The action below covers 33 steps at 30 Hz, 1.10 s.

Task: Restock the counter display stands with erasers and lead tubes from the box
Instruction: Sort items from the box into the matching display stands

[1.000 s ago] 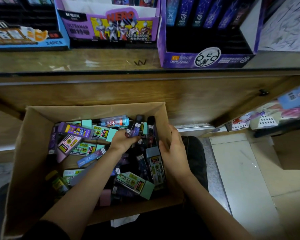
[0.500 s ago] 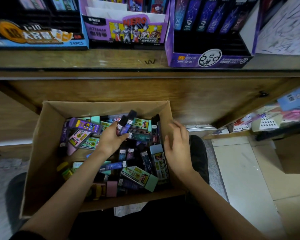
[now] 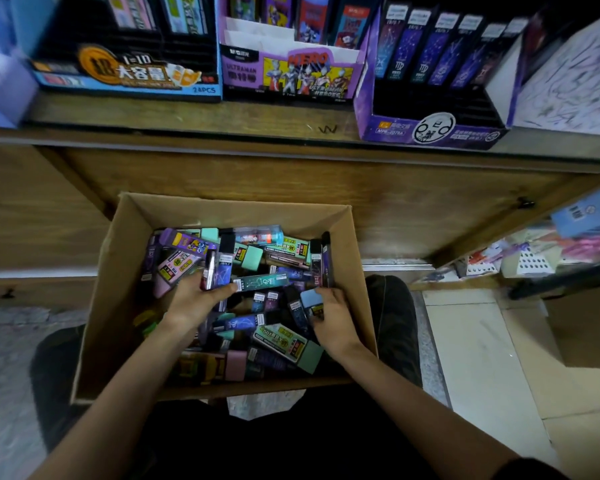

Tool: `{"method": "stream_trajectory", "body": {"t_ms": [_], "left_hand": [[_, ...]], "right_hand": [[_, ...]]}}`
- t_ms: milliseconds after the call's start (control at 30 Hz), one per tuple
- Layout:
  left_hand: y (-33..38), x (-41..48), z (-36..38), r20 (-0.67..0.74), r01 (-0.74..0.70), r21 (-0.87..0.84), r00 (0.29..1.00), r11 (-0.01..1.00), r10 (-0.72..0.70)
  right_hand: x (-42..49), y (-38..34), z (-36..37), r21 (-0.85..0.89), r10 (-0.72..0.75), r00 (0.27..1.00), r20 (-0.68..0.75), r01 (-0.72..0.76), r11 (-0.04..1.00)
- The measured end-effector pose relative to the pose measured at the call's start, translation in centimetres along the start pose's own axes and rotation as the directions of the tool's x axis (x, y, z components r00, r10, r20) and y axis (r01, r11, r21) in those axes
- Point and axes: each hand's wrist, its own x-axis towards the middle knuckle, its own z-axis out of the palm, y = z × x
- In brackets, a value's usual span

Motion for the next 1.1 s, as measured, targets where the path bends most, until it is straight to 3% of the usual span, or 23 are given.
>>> {"method": "stream_trajectory", "body": {"t_ms": [167, 267, 533, 633, 767, 833, 900, 967, 1100], "left_hand": [[0.0, -0.9, -0.3, 0.005, 0.044, -0.077, 0.999, 0.996, -0.044], [0.2, -1.3, -0.6, 0.007, 0.043, -0.105, 0.999, 0.994, -0.043], [1.2, -2.3, -0.5, 0.012, 0.007, -0.209, 1.0, 0.978, -0.005], [2.4, -2.5, -0.5, -0.04, 0.003, -0.327, 0.999, 0.945, -0.017], [4.4, -2.7, -0.3, -0.108, -0.024, -0.435, 0.994, 0.9, -0.025], [5.3, -2.9, 0.1, -0.119, -0.046, -0.44, 0.993, 0.897, -0.008], [6.2, -3.2, 0.7, -0.117, -0.082, -0.429, 0.993, 0.9, 0.034], [7.0, -3.7, 1.3, -0.099, -0.102, -0.418, 0.993, 0.903, 0.066], [8.0, -4.4, 1.2, -0.024, -0.098, -0.409, 0.995, 0.907, 0.096]], "right_hand": [[0.6, -0.8, 1.0, -0.171, 0.069, 0.997, -0.037, -0.074, 0.983], [1.2, -1.4, 0.8, -0.188, 0.089, 0.995, -0.035, -0.094, 0.978], [2.8, -1.9, -1.2, 0.195, 0.074, 0.993, 0.093, -0.091, 0.977], [2.2, -3.0, -2.8, 0.473, 0.033, 0.999, 0.019, -0.038, 0.88], [0.5, -5.0, -5.5, 0.862, -0.006, 0.999, 0.035, -0.027, 0.506], [-0.4, -6.5, -6.5, 0.935, -0.116, 0.987, 0.112, -0.065, 0.349], [-1.1, -8.4, -6.8, 0.962, -0.182, 0.975, 0.125, -0.074, 0.263], [-1.4, -10.0, -6.6, 0.972, -0.173, 0.983, 0.065, -0.023, 0.233], [-1.5, -11.7, -6.8, 0.909, -0.12, 0.99, -0.069, 0.112, 0.401]]}}
